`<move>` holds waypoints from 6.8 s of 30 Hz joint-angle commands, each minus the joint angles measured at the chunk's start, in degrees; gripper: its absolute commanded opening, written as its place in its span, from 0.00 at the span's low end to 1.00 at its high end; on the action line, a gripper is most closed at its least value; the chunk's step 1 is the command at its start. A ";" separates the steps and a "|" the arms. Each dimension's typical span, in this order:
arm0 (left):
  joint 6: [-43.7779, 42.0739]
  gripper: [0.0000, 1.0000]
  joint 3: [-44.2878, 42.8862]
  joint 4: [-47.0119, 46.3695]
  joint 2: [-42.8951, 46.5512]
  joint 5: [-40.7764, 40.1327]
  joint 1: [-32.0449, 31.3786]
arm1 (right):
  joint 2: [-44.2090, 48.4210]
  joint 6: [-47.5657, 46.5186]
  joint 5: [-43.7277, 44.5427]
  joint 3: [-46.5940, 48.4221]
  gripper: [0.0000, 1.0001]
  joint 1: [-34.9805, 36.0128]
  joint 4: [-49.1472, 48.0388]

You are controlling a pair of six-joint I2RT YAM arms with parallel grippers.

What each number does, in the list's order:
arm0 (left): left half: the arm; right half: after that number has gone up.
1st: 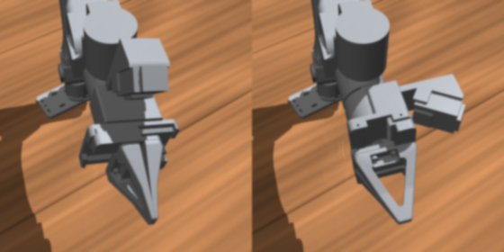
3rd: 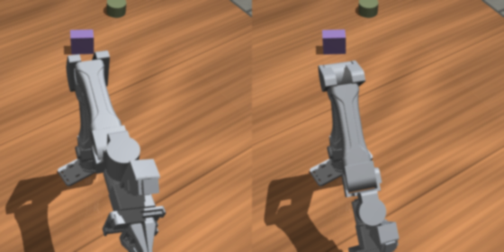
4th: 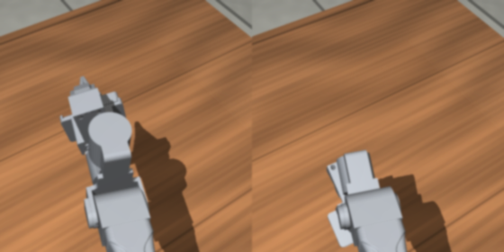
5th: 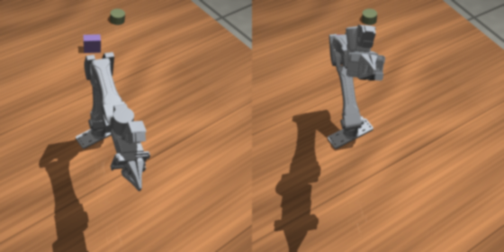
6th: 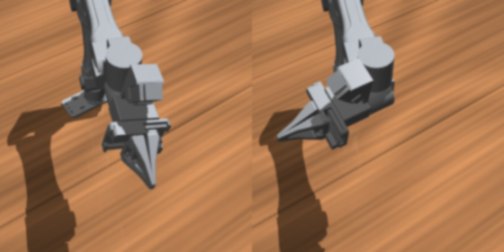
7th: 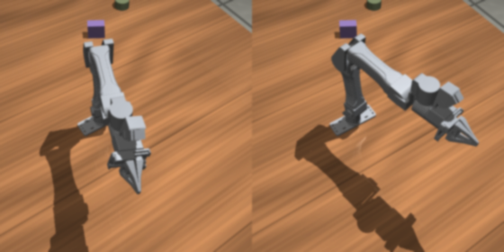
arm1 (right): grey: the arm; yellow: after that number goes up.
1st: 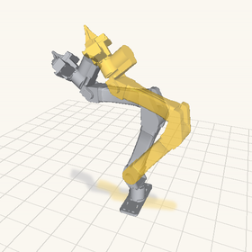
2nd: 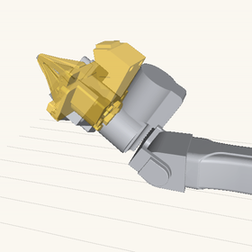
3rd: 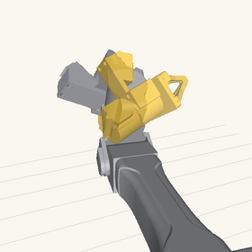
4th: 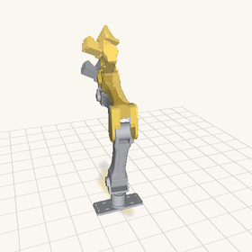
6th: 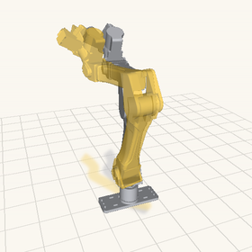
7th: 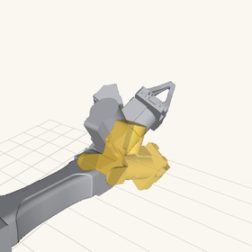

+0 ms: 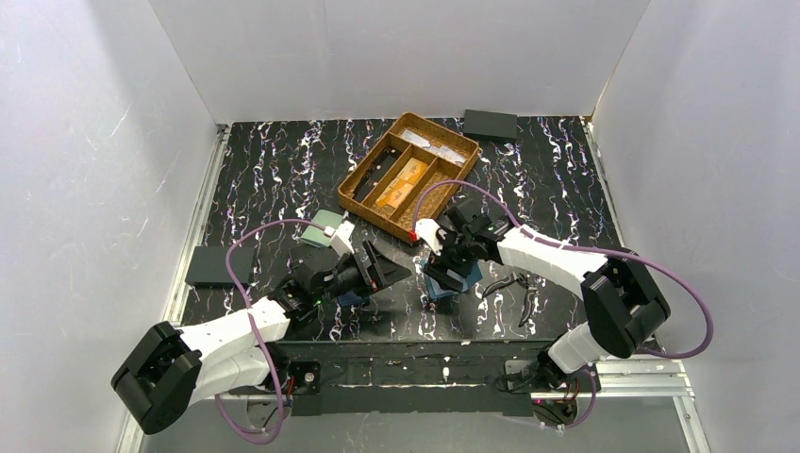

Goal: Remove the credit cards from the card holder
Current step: Remove the credit card from the card holder.

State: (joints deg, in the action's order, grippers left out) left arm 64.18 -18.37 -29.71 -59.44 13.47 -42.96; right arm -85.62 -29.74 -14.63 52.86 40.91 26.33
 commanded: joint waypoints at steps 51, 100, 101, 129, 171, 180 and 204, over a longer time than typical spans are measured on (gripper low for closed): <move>0.15 0.86 -0.64 -0.19 -1.26 -0.04 -0.27 | 4.42 2.03 11.45 -2.35 0.76 0.14 -3.48; 0.52 0.42 -20.17 -2.06 -35.68 3.49 -6.72 | 14.23 2.20 -9.97 5.49 0.67 -13.83 0.82; 0.55 0.42 -20.19 -2.10 -35.79 3.49 -6.70 | 13.92 2.83 -13.50 6.15 0.65 -13.83 1.40; -0.43 0.44 -17.32 -2.53 -31.63 1.96 -6.72 | -3.37 14.66 -5.62 -2.77 0.55 -11.29 -6.98; -1.07 0.44 -21.91 -3.51 -35.75 -0.66 -5.31 | -1.28 20.00 -13.01 -4.66 0.20 -16.91 -9.89; -1.07 0.44 -22.23 -3.54 -36.41 -0.30 -5.35 | -4.06 21.17 -14.93 -4.67 0.20 -16.91 -10.49; -2.04 0.47 -23.29 -4.44 -36.95 0.11 -5.29 | -10.09 20.60 -9.18 -2.50 0.17 -16.91 -7.78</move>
State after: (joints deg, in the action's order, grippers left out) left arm 63.86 -40.47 -33.04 -96.38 13.96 -48.49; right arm -93.76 -8.58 -25.65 49.82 23.77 17.23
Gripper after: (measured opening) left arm 0.466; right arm 0.167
